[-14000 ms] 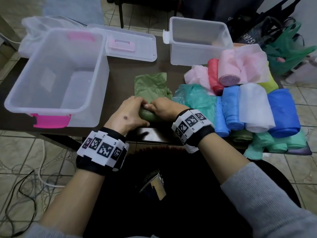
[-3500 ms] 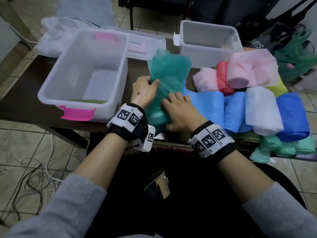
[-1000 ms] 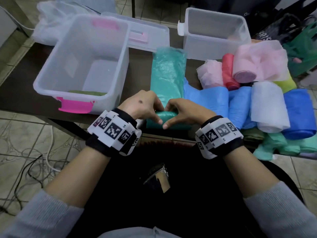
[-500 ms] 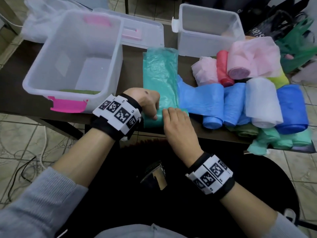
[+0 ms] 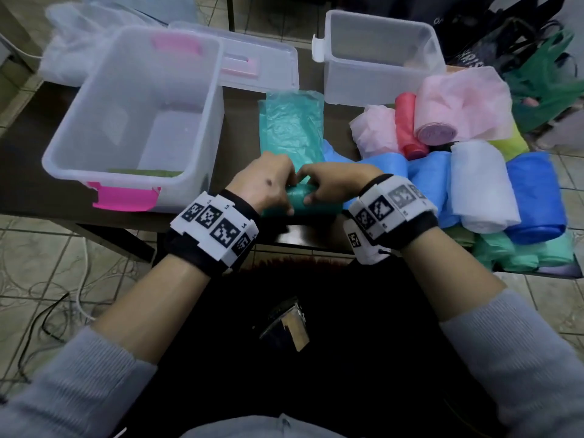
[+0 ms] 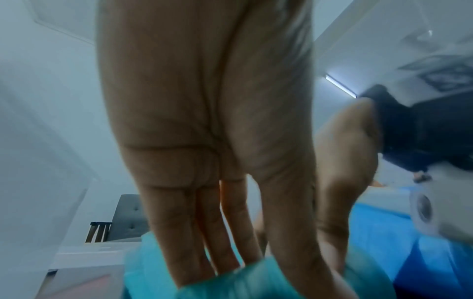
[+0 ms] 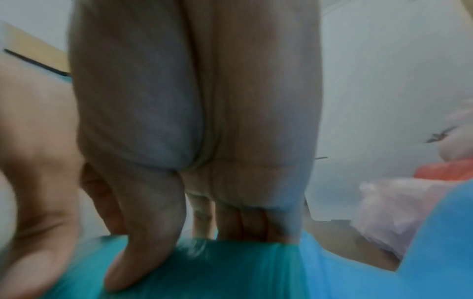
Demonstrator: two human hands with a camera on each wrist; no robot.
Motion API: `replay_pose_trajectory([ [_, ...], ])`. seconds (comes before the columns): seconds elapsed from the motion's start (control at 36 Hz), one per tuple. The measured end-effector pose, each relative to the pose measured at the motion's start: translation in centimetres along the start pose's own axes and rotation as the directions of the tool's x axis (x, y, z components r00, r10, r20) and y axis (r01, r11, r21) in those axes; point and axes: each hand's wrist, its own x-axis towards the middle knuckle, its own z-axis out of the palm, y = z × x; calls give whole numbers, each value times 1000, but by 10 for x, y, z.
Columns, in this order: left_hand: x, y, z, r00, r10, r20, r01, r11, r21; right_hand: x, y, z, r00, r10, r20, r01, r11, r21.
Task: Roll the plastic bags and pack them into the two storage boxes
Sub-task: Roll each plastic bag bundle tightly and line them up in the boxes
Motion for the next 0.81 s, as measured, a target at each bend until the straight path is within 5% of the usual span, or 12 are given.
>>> replay_pose_trajectory([
  [0.11, 2, -2, 0, 1000, 13, 17, -13, 1000, 8, 9, 10, 1, 1000, -2, -29, 7, 988, 154],
  [0.19, 4, -4, -4, 999, 14, 37, -14, 1000, -7, 10, 16, 9, 984, -54, -170, 95, 965, 244],
  [0.31, 7, -6, -9, 995, -7, 100, 5, 1000, 24, -1, 16, 21, 897, -115, -427, 204, 964, 170],
  [0.39, 6, -8, -11, 989, -34, 142, 19, 994, 107, -6, 7, 35, 854, -143, -501, 254, 954, 161],
  [0.64, 4, -22, -18, 941, -65, 332, 16, 988, 151, -20, -6, 71, 889, -204, -409, 183, 979, -89],
  [0.72, 3, -23, -15, 967, -66, 245, 41, 994, 105, -15, -7, 67, 906, -173, -386, 178, 984, -24],
  [0.81, -1, -22, -13, 999, 7, 33, -8, 999, 48, -9, -7, 57, 933, -139, -332, 161, 986, 41],
])
